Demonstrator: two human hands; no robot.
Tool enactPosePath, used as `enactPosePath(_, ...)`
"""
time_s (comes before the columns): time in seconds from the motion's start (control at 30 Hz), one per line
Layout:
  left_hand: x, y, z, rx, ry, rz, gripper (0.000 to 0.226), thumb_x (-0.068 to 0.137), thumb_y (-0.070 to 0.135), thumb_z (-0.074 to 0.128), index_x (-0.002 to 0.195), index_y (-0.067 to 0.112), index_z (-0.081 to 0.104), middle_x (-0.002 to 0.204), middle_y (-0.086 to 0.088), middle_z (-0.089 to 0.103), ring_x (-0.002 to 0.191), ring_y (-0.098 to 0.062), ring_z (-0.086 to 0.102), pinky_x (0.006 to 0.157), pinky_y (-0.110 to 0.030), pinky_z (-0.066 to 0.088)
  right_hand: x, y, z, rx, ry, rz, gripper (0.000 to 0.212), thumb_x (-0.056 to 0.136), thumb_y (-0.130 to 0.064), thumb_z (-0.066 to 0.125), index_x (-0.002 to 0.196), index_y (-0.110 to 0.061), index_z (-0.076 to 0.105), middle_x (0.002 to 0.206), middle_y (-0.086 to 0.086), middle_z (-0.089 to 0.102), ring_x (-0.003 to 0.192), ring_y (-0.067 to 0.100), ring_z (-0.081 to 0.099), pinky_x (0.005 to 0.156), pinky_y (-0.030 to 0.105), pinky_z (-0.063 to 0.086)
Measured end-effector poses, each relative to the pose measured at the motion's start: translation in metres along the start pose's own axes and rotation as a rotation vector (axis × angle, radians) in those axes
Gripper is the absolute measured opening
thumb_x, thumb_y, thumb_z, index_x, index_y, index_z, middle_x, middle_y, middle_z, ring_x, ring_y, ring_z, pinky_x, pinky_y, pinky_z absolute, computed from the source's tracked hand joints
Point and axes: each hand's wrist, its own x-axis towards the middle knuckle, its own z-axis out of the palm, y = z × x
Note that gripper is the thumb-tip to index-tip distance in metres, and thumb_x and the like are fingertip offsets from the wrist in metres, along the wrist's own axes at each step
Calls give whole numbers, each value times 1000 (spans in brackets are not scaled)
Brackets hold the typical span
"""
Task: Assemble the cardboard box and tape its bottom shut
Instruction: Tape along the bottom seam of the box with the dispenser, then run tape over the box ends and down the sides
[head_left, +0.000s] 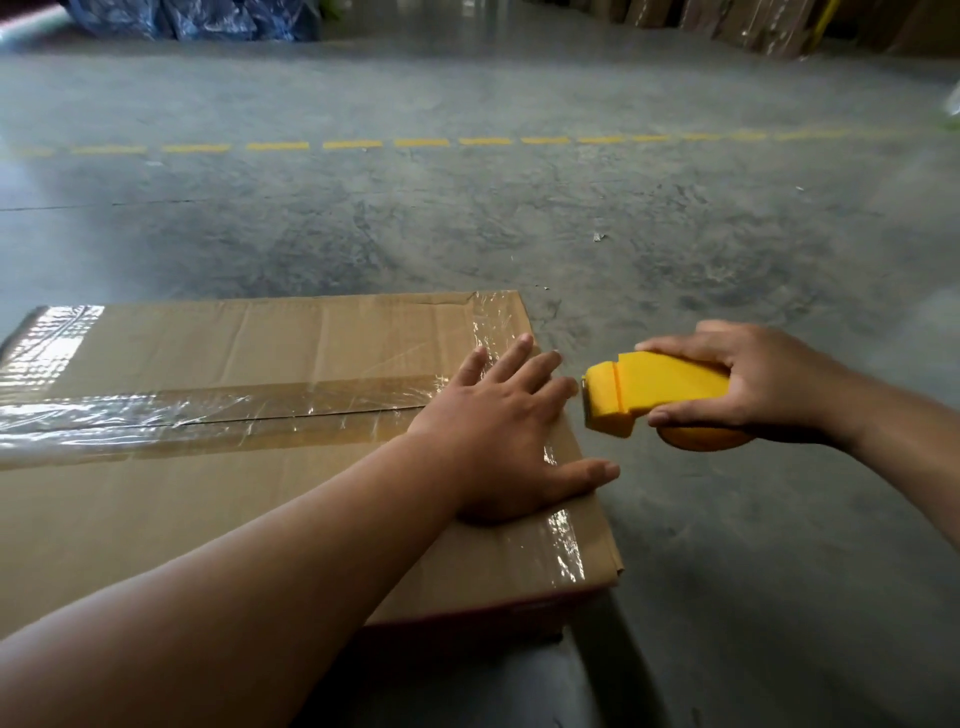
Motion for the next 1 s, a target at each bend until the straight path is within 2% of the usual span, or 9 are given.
enactPosePath(0.07, -1, -2, -1, -76, 16, -37, 99, 79, 88, 22, 157, 31, 0, 166, 5, -5, 150, -15, -13, 122, -46, -5, -5, -10, -14, -19, 47, 21, 88, 50, -89, 51, 130, -52, 46, 87, -15, 50, 78, 1, 50, 62, 22, 35)
enactPosePath(0.13, -3, -3, -7, -322, 100, -82, 92, 83, 83, 25, 157, 31, 4, 165, 3, 8, 151, -17, 9, 122, -43, 10, -11, -25, -25, -38, 79, 16, 88, 52, -89, 49, 132, -53, 44, 88, -16, 50, 77, 0, 50, 60, 21, 34)
enactPosePath(0.23, -2, -9, -11, -803, 332, -171, 62, 95, 64, 36, 145, 29, 40, 142, -6, 54, 129, -23, 51, 101, -32, 40, -20, -52, -44, -18, 135, -5, 82, 54, -88, 50, 130, -59, 41, 95, -18, 52, 84, 0, 52, 65, 20, 39)
enactPosePath(0.3, -5, -13, -16, -1144, 433, -280, 45, 92, 62, 45, 119, 29, 60, 110, -7, 69, 104, -28, 67, 89, -41, 52, -23, -73, -56, 20, 149, -30, 76, 55, -85, 54, 127, -62, 40, 101, -25, 51, 91, -6, 50, 68, 15, 37)
enactPosePath(0.37, -13, -18, -24, -1509, 371, -422, 42, 95, 55, 49, 109, 18, 62, 93, -8, 70, 86, -26, 72, 74, -41, 55, -21, -94, -66, 40, 147, -58, 75, 56, -81, 57, 127, -62, 40, 105, -30, 49, 95, -9, 48, 69, 16, 37)
enactPosePath(0.47, -33, -26, -39, -1869, 83, -475, 58, 97, 57, 43, 120, 5, 60, 91, -9, 71, 79, -23, 69, 67, -34, 49, -12, -121, -76, 51, 144, -92, 74, 56, -79, 59, 125, -63, 41, 109, -33, 49, 99, -11, 46, 71, 15, 36)
enactPosePath(0.57, -51, -33, -46, -1903, -2, -386, 64, 97, 58, 41, 128, 6, 59, 100, -9, 71, 82, -20, 67, 71, -34, 45, -2, -142, -79, 46, 136, -131, 73, 55, -79, 59, 125, -64, 40, 110, -35, 48, 100, -17, 44, 72, 12, 34)
enactPosePath(0.73, -65, -40, -48, -1959, 49, -386, 55, 97, 58, 41, 112, 11, 68, 95, -8, 72, 82, -19, 68, 68, -32, 45, 11, -160, -77, 59, 139, -185, 74, 55, -76, 60, 125, -61, 42, 104, -46, 40, 94, -29, 38, 71, 8, 31)
enactPosePath(1.0, -48, -48, -49, -2005, 151, -427, 24, 97, 26, 52, 97, 10, 69, 79, -1, 62, 67, -10, 64, 56, -22, 43, 22, -142, -68, 114, 145, -199, 77, 55, -76, 66, 127, -57, 46, 116, -41, 42, 105, -5, 43, 77, 7, 31)
